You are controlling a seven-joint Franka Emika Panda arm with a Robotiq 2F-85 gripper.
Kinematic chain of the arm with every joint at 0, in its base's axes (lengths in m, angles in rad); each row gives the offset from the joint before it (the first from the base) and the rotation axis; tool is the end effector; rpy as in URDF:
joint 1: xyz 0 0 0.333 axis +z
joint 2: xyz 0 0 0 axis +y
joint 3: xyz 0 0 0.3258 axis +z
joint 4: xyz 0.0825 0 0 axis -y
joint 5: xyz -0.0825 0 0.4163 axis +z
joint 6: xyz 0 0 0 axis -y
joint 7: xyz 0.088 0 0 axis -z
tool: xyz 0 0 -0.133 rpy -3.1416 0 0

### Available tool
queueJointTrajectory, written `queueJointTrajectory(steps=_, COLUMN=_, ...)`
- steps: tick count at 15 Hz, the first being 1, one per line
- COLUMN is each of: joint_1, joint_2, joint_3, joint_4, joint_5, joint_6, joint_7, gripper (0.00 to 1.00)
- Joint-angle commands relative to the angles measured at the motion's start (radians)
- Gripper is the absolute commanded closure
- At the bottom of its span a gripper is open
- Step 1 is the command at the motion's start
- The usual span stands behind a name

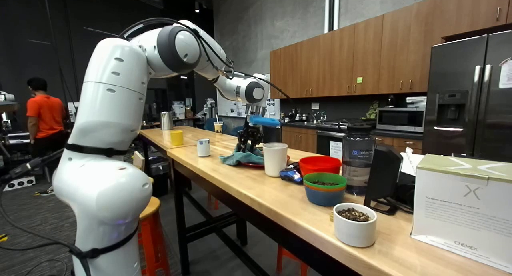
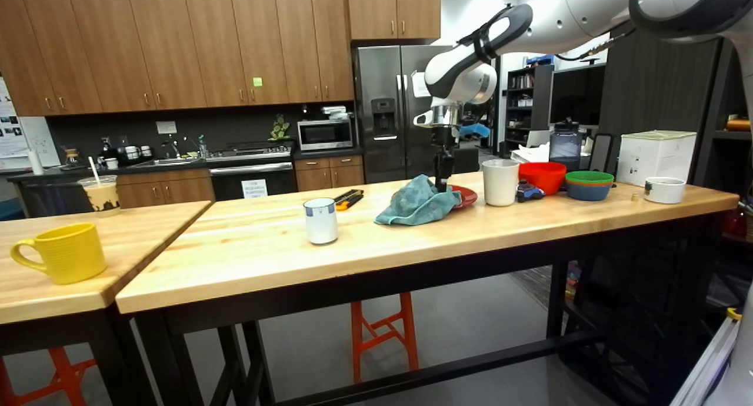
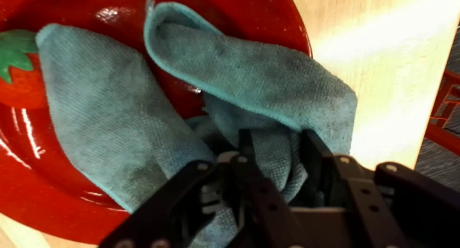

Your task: Remove the blue towel from the orange plate and put it on the table

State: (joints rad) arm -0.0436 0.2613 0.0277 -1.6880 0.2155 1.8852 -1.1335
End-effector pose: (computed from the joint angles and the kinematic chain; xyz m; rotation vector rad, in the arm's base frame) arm 0.6616 0.0095 0.4132 -2.5397 -1.4599 -0.0889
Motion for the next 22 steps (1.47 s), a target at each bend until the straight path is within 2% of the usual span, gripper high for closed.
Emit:
queueJointTrajectory(steps=1, joint_1=-0.009, joint_2=0.000, joint_3=0.010, joint_4=0.001, joint_5=-0.002, joint_6=-0.003, joint_7=0.000, gripper=0.84)
queueJointTrajectory(steps=2, joint_1=-0.010, joint_2=-0.001, joint_3=0.011, joint_4=0.001, joint_5=-0.002, joint_6=-0.005, joint_7=0.000, gripper=0.88)
queueJointTrajectory(steps=3, joint_1=-0.008, joint_2=0.002, joint_3=0.012, joint_4=0.002, joint_5=-0.003, joint_6=-0.002, joint_7=0.002, gripper=0.68)
queueJointTrajectory(steps=5, joint_1=-0.008, joint_2=0.002, joint_3=0.013, joint_4=0.001, joint_5=-0.003, joint_6=-0.002, joint_7=0.002, gripper=0.85)
queueJointTrajectory(steps=6, joint_1=-0.008, joint_2=0.002, joint_3=0.013, joint_4=0.001, joint_5=-0.003, joint_6=-0.002, joint_7=0.002, gripper=0.87)
queueJointTrajectory(steps=19, joint_1=-0.008, joint_2=0.003, joint_3=0.013, joint_4=0.001, joint_5=-0.003, joint_6=-0.002, joint_7=0.002, gripper=0.87)
queueJointTrajectory(steps=20, joint_1=-0.008, joint_2=0.003, joint_3=0.014, joint_4=0.001, joint_5=-0.003, joint_6=-0.002, joint_7=0.002, gripper=0.97)
queueJointTrajectory(steps=22, joint_1=-0.007, joint_2=-0.006, joint_3=0.015, joint_4=-0.008, joint_5=0.001, joint_6=0.003, joint_7=0.009, gripper=1.00)
